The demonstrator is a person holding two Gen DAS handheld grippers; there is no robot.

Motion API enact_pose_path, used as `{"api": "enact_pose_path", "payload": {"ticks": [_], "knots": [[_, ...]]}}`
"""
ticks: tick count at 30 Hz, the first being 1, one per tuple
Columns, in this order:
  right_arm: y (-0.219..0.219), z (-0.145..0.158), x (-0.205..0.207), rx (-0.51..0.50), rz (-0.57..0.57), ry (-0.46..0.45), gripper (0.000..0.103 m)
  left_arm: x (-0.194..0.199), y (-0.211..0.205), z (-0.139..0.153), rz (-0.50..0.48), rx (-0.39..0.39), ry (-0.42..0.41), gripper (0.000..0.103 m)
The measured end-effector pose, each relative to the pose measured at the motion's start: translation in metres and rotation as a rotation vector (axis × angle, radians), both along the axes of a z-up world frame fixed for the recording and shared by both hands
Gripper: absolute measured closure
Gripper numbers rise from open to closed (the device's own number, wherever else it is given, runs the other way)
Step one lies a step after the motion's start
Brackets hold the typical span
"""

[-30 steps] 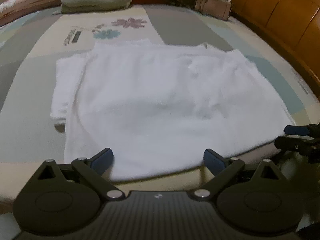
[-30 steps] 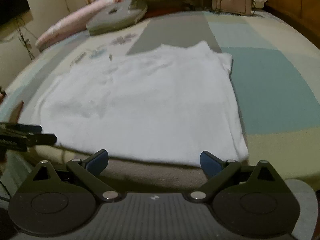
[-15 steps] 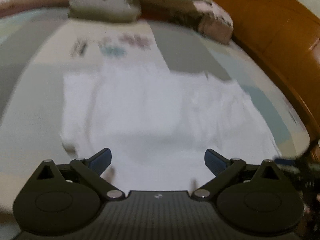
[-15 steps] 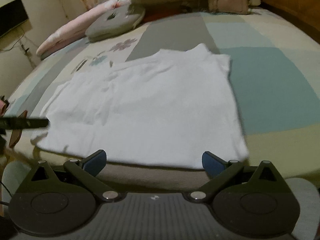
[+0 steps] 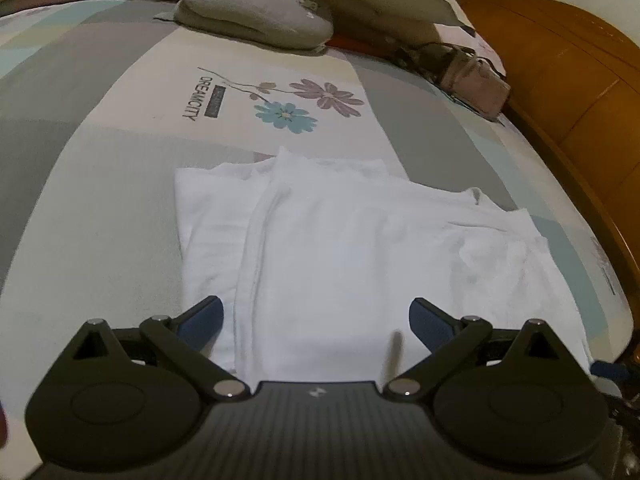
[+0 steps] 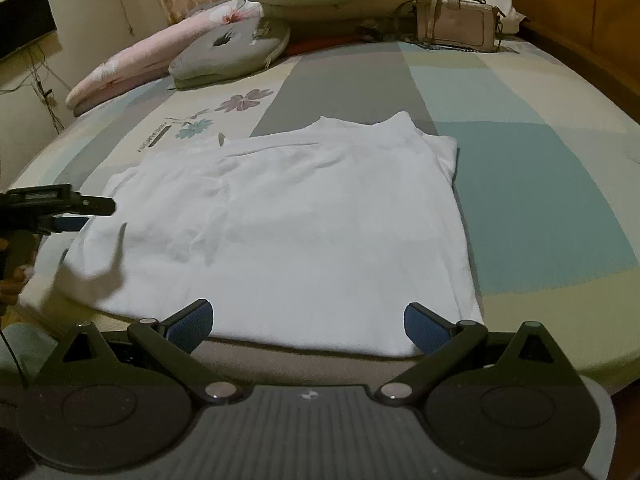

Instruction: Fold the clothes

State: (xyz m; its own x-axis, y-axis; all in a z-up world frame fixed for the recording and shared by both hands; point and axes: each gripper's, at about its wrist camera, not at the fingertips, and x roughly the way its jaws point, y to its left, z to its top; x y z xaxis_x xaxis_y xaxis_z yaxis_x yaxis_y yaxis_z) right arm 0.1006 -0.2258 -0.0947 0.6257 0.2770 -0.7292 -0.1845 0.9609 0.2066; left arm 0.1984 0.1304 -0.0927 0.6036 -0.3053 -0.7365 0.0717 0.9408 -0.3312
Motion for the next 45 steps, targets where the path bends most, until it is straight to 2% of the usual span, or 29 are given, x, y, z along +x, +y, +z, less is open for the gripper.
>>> {"api": "enact_pose_path", "payload": {"ticks": [3,5,13,18,21,25,29,32,36,39,42,45], "knots": [[0.005,0.0,0.004,-0.009,0.013,-0.002,0.0,-0.001,0.009,0.011,-0.012,-0.007,-0.047,0.004],[0.009,0.001,0.007,-0.012,0.02,-0.004,0.0,0.003,0.02,0.012,0.0,-0.033,-0.047,0.004],[0.014,0.002,0.013,-0.015,0.04,-0.005,0.0,0.03,0.069,-0.02,0.063,-0.238,0.112,0.004],[0.021,-0.003,0.023,-0.016,0.055,0.018,0.0,0.041,0.086,-0.033,0.013,-0.435,0.148,0.004],[0.026,-0.007,0.028,-0.017,0.063,0.03,0.0,0.053,0.092,-0.04,-0.006,-0.515,0.162,0.003],[0.033,-0.011,0.035,-0.035,0.063,0.032,0.0,0.072,0.093,-0.042,0.026,-0.546,0.137,0.003],[0.034,-0.007,0.038,-0.026,0.051,0.014,0.0,0.082,0.087,-0.042,0.003,-0.544,0.138,0.002],[0.03,-0.004,0.035,-0.017,0.053,-0.001,0.0,0.068,0.085,-0.04,-0.035,-0.536,0.165,0.002],[0.025,-0.007,0.033,-0.003,0.045,0.01,0.0,0.036,0.084,-0.042,-0.075,-0.591,0.228,0.002],[0.023,-0.008,0.032,0.019,0.034,0.018,0.0,0.028,0.075,-0.041,-0.106,-0.557,0.223,0.002],[0.024,-0.004,0.029,0.025,0.032,0.006,0.0,0.045,0.065,-0.041,-0.136,-0.546,0.208,0.002],[0.023,0.002,0.025,0.018,0.029,-0.017,0.0,0.067,0.059,-0.045,-0.142,-0.571,0.193,0.002]]}}
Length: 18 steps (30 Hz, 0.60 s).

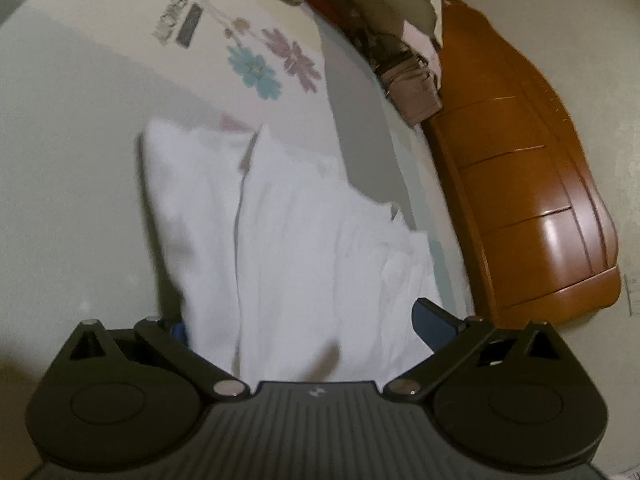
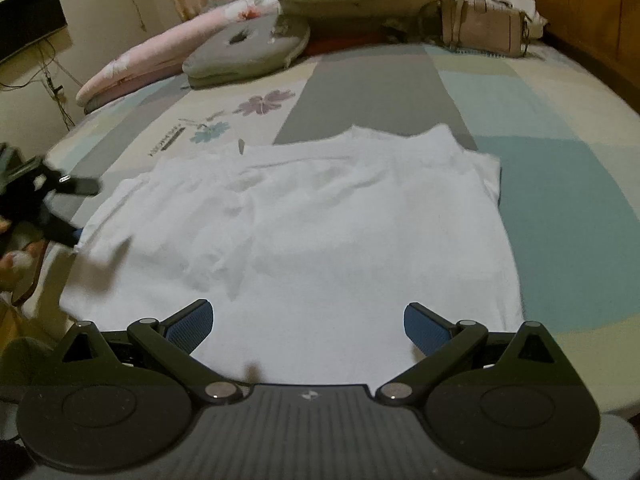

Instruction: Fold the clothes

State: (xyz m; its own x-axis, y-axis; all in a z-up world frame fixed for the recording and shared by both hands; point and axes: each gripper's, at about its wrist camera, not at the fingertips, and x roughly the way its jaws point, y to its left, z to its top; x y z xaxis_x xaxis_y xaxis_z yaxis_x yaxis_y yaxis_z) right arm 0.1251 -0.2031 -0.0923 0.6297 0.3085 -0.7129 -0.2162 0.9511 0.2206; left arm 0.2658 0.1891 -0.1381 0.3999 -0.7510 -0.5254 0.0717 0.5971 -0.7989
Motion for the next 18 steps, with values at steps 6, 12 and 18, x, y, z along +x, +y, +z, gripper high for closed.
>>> {"api": "enact_pose_path", "payload": {"ticks": [6,12,18], "knots": [[-0.003,0.002,-0.003,-0.006,-0.003,-0.001,0.0,-0.016,-0.002,-0.001,-0.093,-0.036,0.02,0.002],[0.003,-0.006,0.004,0.003,0.003,0.023,0.0,-0.01,-0.001,-0.005,-0.116,-0.047,0.005,0.001],[0.01,-0.01,0.005,-0.015,0.006,0.022,0.0,0.009,-0.007,-0.005,-0.079,-0.031,-0.026,0.003]]}}
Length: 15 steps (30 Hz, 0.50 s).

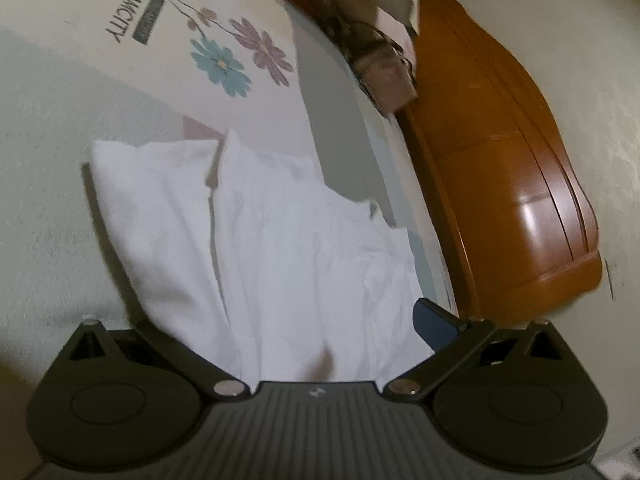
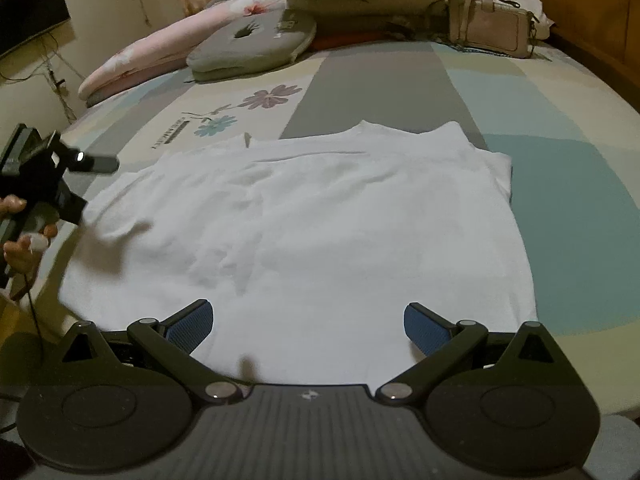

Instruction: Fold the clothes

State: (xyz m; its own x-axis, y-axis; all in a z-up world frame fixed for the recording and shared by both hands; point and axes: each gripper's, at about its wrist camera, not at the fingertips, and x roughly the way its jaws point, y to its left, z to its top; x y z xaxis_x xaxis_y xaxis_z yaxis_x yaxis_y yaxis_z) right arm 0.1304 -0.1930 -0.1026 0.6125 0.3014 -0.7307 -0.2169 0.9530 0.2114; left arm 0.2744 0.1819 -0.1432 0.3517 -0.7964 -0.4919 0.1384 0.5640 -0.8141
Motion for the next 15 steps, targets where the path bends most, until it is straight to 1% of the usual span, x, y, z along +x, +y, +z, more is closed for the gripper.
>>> {"api": "enact_pose_path", "payload": {"ticks": [2,3,4,5,6,7,8,9,11,14,15], "knots": [[-0.002,0.0,0.0,0.008,-0.004,0.005,0.0,-0.011,-0.002,0.001,-0.026,0.007,0.015,0.004],[-0.004,0.0,-0.001,0.013,-0.006,0.002,0.0,-0.018,-0.002,0.002,-0.043,0.009,0.025,0.007],[-0.006,0.0,-0.002,0.017,-0.01,-0.002,0.0,-0.024,-0.002,0.002,-0.056,0.026,0.023,0.01],[-0.008,0.0,-0.002,0.021,-0.016,-0.005,0.0,-0.029,-0.001,0.002,-0.065,0.061,0.008,0.025],[-0.01,-0.001,-0.002,0.025,-0.025,-0.004,0.0,-0.03,0.003,0.0,-0.057,0.079,0.014,0.043],[-0.011,-0.003,0.0,0.03,-0.035,0.002,0.0,-0.028,0.009,-0.003,-0.031,0.079,0.044,0.053],[-0.012,-0.005,0.001,0.036,-0.046,0.009,0.0,-0.026,0.014,-0.007,-0.005,0.078,0.073,0.068],[-0.013,-0.006,0.002,0.04,-0.052,0.015,0.0,-0.025,0.017,-0.01,0.008,0.08,0.089,0.075],[-0.013,-0.007,0.003,0.047,-0.052,0.02,0.0,-0.023,0.015,-0.008,0.002,0.1,0.088,0.074],[-0.012,-0.004,0.003,0.06,-0.037,0.002,0.0,-0.022,0.007,-0.002,-0.029,0.164,0.048,0.069],[-0.012,-0.003,0.004,0.075,-0.031,-0.004,0.0,-0.022,0.005,0.001,-0.04,0.184,0.034,0.07]]}}
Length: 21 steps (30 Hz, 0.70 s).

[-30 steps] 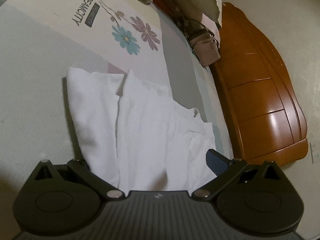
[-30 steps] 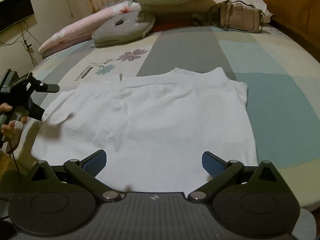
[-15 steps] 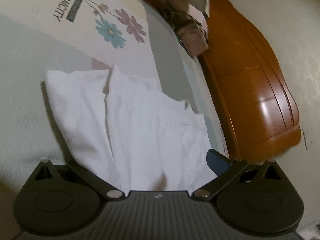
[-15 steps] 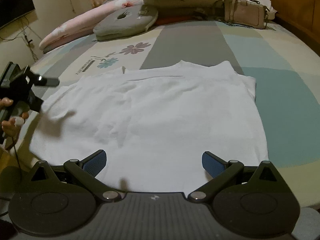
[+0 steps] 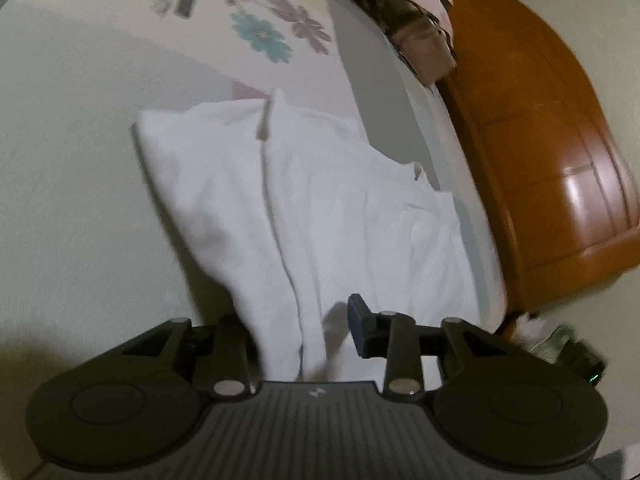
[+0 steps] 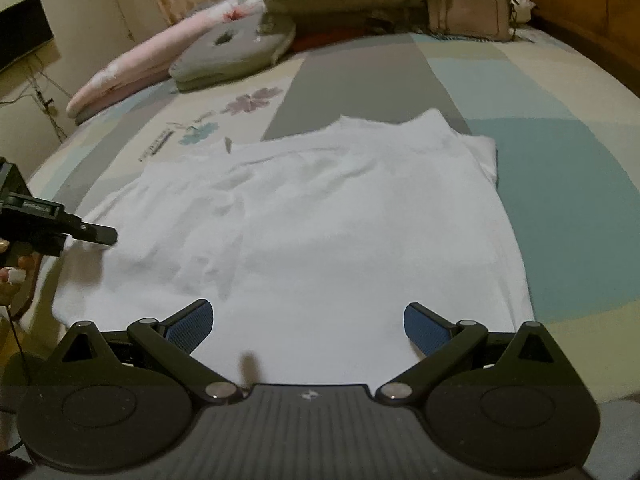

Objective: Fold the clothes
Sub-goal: 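Close the left gripper on the edge of the white sweatshirt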

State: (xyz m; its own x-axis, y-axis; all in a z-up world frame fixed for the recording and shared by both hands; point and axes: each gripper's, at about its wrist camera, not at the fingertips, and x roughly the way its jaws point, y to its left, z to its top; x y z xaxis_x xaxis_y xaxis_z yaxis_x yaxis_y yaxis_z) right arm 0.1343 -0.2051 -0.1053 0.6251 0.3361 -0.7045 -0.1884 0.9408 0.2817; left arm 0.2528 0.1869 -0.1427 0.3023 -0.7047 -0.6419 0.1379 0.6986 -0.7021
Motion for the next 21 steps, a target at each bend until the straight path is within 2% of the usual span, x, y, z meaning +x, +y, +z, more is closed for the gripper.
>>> {"api": "enact_pose_path", "payload": {"ticks": [2,6,9,12,14,17,21], "knots": [[0.0,0.003,0.005,0.051,0.017,-0.007,0.0,-0.001,-0.002,0.003,-0.002,0.048,-0.006,0.084],[0.005,0.011,0.023,0.202,0.062,-0.004,0.0,-0.004,-0.01,0.01,-0.003,0.133,-0.031,0.084],[0.017,0.013,0.043,0.285,0.088,0.025,0.0,-0.006,-0.013,0.011,0.0,0.155,-0.045,0.084],[0.038,0.013,0.062,0.301,0.12,0.031,0.0,-0.007,-0.016,0.013,0.0,0.174,-0.057,0.084],[0.051,0.013,0.072,0.288,0.111,0.018,0.0,-0.007,-0.019,0.014,-0.003,0.187,-0.068,0.084],[0.066,0.009,0.088,0.322,0.097,0.033,0.0,-0.007,-0.021,0.014,-0.005,0.194,-0.079,0.084],[0.083,0.004,0.108,0.289,0.071,0.015,0.0,-0.008,-0.021,0.012,-0.007,0.184,-0.096,0.084]]}}
